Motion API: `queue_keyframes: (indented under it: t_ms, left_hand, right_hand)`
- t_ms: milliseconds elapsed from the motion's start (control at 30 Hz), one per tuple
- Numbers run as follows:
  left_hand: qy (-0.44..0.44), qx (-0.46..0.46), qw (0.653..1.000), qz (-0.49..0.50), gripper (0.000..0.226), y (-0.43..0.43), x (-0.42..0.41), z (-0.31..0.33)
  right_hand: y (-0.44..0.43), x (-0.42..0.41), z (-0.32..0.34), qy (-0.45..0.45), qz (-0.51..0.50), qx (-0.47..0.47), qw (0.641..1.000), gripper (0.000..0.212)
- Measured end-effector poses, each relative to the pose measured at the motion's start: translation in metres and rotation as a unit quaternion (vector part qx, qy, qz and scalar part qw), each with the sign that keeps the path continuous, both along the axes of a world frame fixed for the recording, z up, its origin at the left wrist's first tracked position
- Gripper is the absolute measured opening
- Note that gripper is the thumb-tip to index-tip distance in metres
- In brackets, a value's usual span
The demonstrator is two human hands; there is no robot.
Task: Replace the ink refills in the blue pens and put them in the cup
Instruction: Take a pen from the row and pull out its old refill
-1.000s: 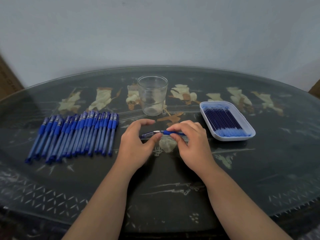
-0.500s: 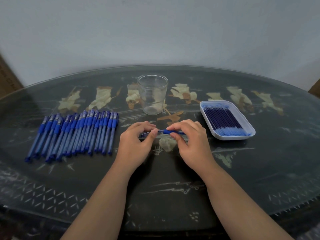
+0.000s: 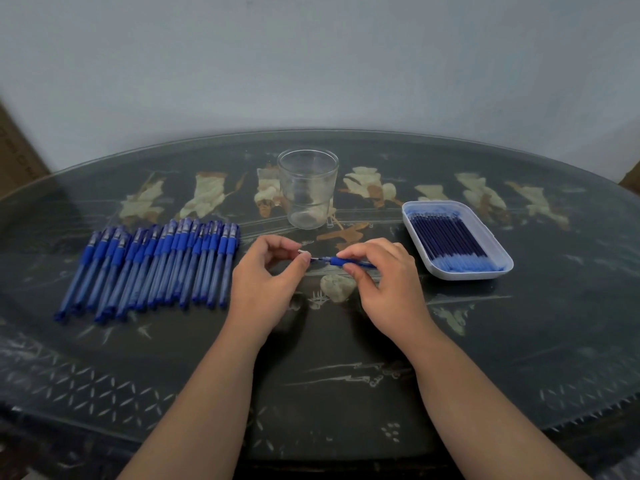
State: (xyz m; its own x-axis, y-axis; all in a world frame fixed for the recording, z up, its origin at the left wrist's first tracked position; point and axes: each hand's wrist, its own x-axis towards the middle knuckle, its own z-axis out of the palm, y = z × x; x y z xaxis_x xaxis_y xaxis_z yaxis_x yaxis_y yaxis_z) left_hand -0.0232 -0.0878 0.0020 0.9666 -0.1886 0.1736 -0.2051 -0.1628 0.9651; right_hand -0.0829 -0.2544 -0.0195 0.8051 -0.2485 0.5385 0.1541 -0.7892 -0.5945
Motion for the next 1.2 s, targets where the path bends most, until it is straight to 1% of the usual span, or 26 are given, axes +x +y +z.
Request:
queue_keyframes:
  t_ms: [133,233,300,400,467,567,767,967,1200]
  left_hand:
    - [-0.013,-0.003,1.0,0.012,0.012,0.0004,0.0,-0.0001]
    - [-0.056,0.022,0.998,0.026,0.014,0.0009,-0.0037,0.0031]
    - [-0.103,0.079,0.991,0.032,0.016,0.0027,-0.0054,0.0036]
    - [-0.169,0.196,0.966,0.024,0.016,0.0057,-0.0028,-0.0023]
    - [-0.16,0.243,0.956,0.019,0.016,0.0065,-0.0027,-0.0031]
    - [-0.146,0.283,0.948,0.027,0.016,0.0061,-0.0036,-0.0015]
    - [-0.123,0.303,0.945,0.031,0.022,0.0052,-0.0024,-0.004]
    - [-0.14,0.311,0.94,0.032,0.024,0.0058,-0.0034,-0.0047]
    - [-0.145,0.292,0.945,0.037,0.022,0.006,-0.003,-0.0053]
  right_hand:
    - [0.0001,0.0,-0.0002,0.004,-0.002,0.002,1.0,0.019]
    - [-0.0008,0.0008,-0.0014,0.004,-0.007,0.006,1.0,0.02]
    - [-0.0012,0.0013,-0.0015,0.002,-0.011,0.011,1.0,0.02]
    - [-0.0007,0.0016,-0.0007,0.006,-0.014,0.011,1.0,0.02]
    - [-0.0008,0.0012,-0.0004,0.005,-0.015,0.013,1.0,0.021]
    - [-0.0008,0.0004,-0.0002,0.008,-0.016,0.014,1.0,0.02]
    - [-0.0004,0.0008,-0.0002,0.01,-0.014,0.011,1.0,0.02]
    - [0.0002,-0.0001,0.0,-0.004,-0.015,0.008,1.0,0.019]
    - [0.0012,-0.0011,0.0012,-0.031,-0.035,-0.019,0.999,0.015]
